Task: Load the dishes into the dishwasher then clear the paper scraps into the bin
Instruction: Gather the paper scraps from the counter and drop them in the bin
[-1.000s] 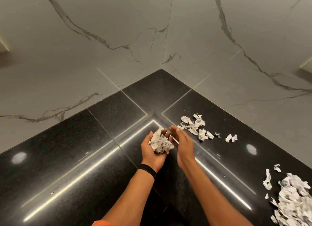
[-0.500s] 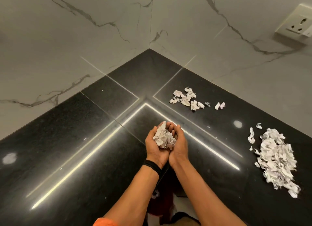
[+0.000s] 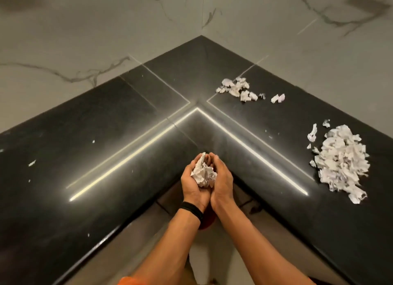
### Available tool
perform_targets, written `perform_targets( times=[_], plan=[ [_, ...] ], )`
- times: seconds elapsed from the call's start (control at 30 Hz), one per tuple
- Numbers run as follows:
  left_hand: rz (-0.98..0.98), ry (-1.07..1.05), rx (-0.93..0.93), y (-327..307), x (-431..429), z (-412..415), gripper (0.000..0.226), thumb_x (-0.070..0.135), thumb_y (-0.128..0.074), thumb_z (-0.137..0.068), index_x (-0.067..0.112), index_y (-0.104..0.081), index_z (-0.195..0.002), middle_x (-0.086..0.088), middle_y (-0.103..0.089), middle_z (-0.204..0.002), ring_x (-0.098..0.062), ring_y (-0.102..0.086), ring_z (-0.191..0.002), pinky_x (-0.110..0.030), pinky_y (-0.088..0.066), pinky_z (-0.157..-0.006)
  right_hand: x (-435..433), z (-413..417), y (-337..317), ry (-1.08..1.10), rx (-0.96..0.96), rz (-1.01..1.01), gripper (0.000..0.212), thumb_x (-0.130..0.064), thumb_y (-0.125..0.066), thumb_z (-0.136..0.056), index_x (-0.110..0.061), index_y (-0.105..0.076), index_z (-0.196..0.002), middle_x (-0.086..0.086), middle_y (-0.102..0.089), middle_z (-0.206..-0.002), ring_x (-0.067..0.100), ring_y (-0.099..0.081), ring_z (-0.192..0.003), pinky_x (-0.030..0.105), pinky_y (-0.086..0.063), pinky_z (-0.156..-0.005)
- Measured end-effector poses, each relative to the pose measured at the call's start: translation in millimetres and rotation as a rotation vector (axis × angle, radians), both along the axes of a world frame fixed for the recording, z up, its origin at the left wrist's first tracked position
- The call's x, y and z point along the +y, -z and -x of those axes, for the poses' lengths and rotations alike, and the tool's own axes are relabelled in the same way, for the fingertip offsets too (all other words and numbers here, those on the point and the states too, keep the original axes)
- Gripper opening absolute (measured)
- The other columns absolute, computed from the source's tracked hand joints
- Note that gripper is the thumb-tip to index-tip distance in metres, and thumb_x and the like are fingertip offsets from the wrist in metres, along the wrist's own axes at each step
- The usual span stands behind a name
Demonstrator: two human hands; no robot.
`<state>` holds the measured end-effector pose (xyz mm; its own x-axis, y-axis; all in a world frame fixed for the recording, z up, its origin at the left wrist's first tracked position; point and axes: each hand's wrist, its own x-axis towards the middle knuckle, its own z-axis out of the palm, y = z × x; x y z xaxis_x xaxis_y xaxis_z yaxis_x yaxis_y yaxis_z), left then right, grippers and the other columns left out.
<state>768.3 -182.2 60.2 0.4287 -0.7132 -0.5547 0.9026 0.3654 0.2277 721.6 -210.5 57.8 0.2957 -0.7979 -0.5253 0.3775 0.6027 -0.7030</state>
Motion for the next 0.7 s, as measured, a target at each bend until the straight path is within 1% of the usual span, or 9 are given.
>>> perform_targets(
  times=[0.1, 0.23, 0.37, 0.43, 0.5, 0.53, 0.57, 0.63, 0.7],
  plan=[
    [-0.062, -0.037, 0.034, 19.7, 31.6, 35.6, 0.031, 0.021, -0.048, -0.098, 0.005, -0.067, -0.116, -0.014, -0.073, -0.104, -0.027, -0.072, -0.093, -0.037, -0.057, -0.089, 30.5, 33.5, 18.4, -0.022, 0.046, -0.021, 0.026, -0.019, -0.063, -0.099, -0.007, -0.072, -0.12, 0.013, -0.074, -0.118, 0.029, -0.069, -0.114, 0.05, -0.049, -0.108],
    [-0.208, -0.046, 0.075, 54.0, 69.9, 70.3, 0.032, 0.023, -0.048, -0.098, 0.005, -0.065, -0.119, -0.015, -0.072, -0.107, -0.028, -0.072, -0.094, -0.037, -0.061, -0.084, 67.1, 68.6, 52.4, -0.055, 0.113, -0.129, 0.025, -0.021, -0.065, -0.098, -0.01, -0.074, -0.119, 0.012, -0.074, -0.118, 0.028, -0.07, -0.114, 0.052, -0.049, -0.108],
    [-0.335, -0.041, 0.126, 108.5, 80.4, 76.4, 0.03, 0.021, -0.049, -0.098, 0.007, -0.065, -0.118, -0.015, -0.073, -0.105, -0.027, -0.072, -0.093, -0.038, -0.056, -0.092, 76.3, 74.2, 110.0, -0.059, 0.191, -0.198, 0.023, -0.017, -0.062, -0.099, -0.01, -0.074, -0.117, 0.01, -0.076, -0.114, 0.025, -0.071, -0.111, 0.047, -0.051, -0.106],
    [-0.402, -0.016, 0.124, 158.1, 77.5, 74.3, 0.034, 0.025, -0.047, -0.1, 0.006, -0.066, -0.12, -0.015, -0.073, -0.107, -0.028, -0.072, -0.095, -0.039, -0.056, -0.09, 75.0, 68.6, 160.5, -0.044, 0.233, -0.24, 0.024, -0.017, -0.063, -0.099, -0.007, -0.074, -0.117, 0.013, -0.076, -0.113, 0.028, -0.071, -0.11, 0.049, -0.052, -0.104],
    [-0.459, -0.013, 0.151, 216.8, 73.5, 69.2, 0.038, 0.029, -0.044, -0.101, 0.005, -0.07, -0.116, -0.015, -0.074, -0.109, -0.029, -0.072, -0.097, -0.039, -0.055, -0.087, 73.6, 60.5, 223.0, -0.008, 0.276, -0.294, 0.025, -0.02, -0.062, -0.099, -0.006, -0.073, -0.116, 0.015, -0.075, -0.112, 0.03, -0.072, -0.106, 0.051, -0.054, -0.102],
    [-0.486, -0.008, 0.161, 246.6, 69.0, 64.1, 0.04, 0.03, -0.042, -0.101, 0.007, -0.073, -0.112, -0.015, -0.075, -0.111, -0.029, -0.072, -0.098, -0.04, -0.055, -0.089, 70.3, 55.4, 249.6, 0.014, 0.29, -0.321, 0.026, -0.02, -0.062, -0.099, -0.006, -0.072, -0.118, 0.015, -0.075, -0.114, 0.03, -0.072, -0.106, 0.051, -0.054, -0.101],
    [-0.489, 0.007, 0.157, 282.4, 68.3, 60.7, 0.041, 0.031, -0.041, -0.102, 0.008, -0.074, -0.113, -0.016, -0.074, -0.115, -0.031, -0.07, -0.104, -0.041, -0.054, -0.094, 70.6, 50.3, 283.2, 0.038, 0.295, -0.345, 0.028, -0.021, -0.062, -0.098, -0.007, -0.071, -0.121, 0.016, -0.073, -0.118, 0.031, -0.07, -0.11, 0.052, -0.053, -0.103],
    [-0.496, 0.061, 0.141, 344.6, 68.2, 53.2, 0.044, 0.035, -0.044, -0.103, 0.01, -0.067, -0.13, -0.016, -0.066, -0.132, -0.034, -0.061, -0.125, -0.045, -0.045, -0.11, 67.7, 41.8, 348.3, 0.05, 0.282, -0.363, 0.034, -0.022, -0.063, -0.098, -0.007, -0.068, -0.128, 0.014, -0.07, -0.126, 0.032, -0.066, -0.118, 0.053, -0.05, -0.106],
    [-0.401, 0.106, 0.102, 399.1, 68.1, 46.7, 0.049, 0.036, -0.046, -0.103, 0.01, -0.056, -0.143, -0.015, -0.058, -0.144, -0.036, -0.052, -0.135, -0.045, -0.041, -0.115, 62.2, 38.5, 391.1, 0.05, 0.284, -0.372, 0.035, -0.022, -0.064, -0.098, -0.006, -0.068, -0.129, 0.014, -0.071, -0.124, 0.033, -0.067, -0.117, 0.053, -0.051, -0.105]
  ],
)
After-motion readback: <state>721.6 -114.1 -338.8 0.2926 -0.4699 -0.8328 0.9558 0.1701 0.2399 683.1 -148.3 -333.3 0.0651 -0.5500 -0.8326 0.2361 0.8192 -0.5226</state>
